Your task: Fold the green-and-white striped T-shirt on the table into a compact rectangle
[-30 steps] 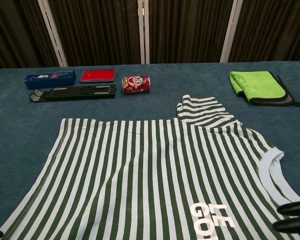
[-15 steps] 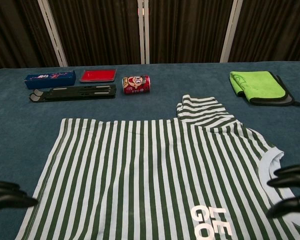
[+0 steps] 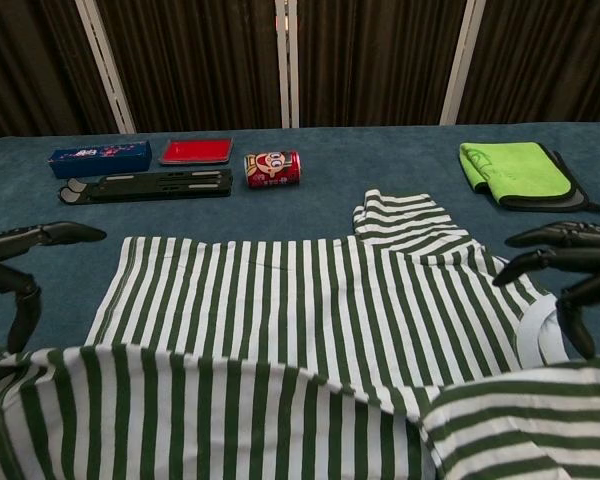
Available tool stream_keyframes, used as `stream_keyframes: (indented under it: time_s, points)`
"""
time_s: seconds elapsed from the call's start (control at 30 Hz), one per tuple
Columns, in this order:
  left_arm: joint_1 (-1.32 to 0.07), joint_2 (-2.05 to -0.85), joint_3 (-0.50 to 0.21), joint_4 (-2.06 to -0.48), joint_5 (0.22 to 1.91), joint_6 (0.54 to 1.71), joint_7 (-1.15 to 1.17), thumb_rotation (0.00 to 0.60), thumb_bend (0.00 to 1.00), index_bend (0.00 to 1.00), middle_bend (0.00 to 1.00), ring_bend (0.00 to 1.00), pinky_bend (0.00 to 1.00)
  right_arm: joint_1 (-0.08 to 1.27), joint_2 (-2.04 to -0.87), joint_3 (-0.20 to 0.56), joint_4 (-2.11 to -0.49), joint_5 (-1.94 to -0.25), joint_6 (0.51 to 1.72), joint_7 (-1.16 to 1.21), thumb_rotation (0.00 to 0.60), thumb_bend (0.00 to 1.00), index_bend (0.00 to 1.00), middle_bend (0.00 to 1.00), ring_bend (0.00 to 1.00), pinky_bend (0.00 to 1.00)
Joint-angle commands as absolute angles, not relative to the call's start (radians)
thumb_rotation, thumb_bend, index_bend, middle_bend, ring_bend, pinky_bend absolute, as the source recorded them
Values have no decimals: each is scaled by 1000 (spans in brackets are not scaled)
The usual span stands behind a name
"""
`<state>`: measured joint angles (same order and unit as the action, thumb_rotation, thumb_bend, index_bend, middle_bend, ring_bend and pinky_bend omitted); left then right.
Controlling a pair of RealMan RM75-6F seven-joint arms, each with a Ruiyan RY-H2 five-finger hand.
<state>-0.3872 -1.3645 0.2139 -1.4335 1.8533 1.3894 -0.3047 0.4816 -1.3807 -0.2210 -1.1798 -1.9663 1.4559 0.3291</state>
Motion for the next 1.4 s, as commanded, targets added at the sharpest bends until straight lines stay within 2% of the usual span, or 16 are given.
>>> stream_keyframes:
  time_s: [0.03, 0.1, 0.4, 0.77, 0.97, 1.4]
  points:
    - [-426, -1386, 149, -1433, 1766, 1313, -331, 600, 460, 777, 0, 0, 0, 510, -1415, -168, -1151, -1899, 1393, 350, 600, 349, 707, 177, 0, 0]
    - [-461, -1420, 79, -1404, 1661, 1229, -359, 600, 460, 777, 0, 0, 0, 537, -1455, -116, -1119, -1817, 1309, 365, 600, 350, 708, 177, 0, 0]
    - [-537, -1456, -6, -1330, 1540, 1085, -427, 600, 459, 777, 0, 0, 0, 597, -1538, -44, -996, -1713, 1171, 369, 600, 350, 706, 185, 0, 0]
    - [-612, -1473, -54, -1283, 1453, 938, -361, 600, 459, 766, 0, 0, 0, 634, -1602, 2, -895, -1636, 1082, 372, 600, 349, 706, 186, 0, 0]
    - [-643, -1493, -90, -1246, 1407, 895, -352, 600, 460, 765, 0, 0, 0, 661, -1637, 13, -836, -1618, 1041, 379, 600, 350, 706, 186, 0, 0]
    - [-689, -1512, -124, -1207, 1309, 784, -309, 600, 459, 730, 0, 0, 0, 703, -1697, 26, -727, -1604, 1018, 436, 600, 350, 707, 183, 0, 0]
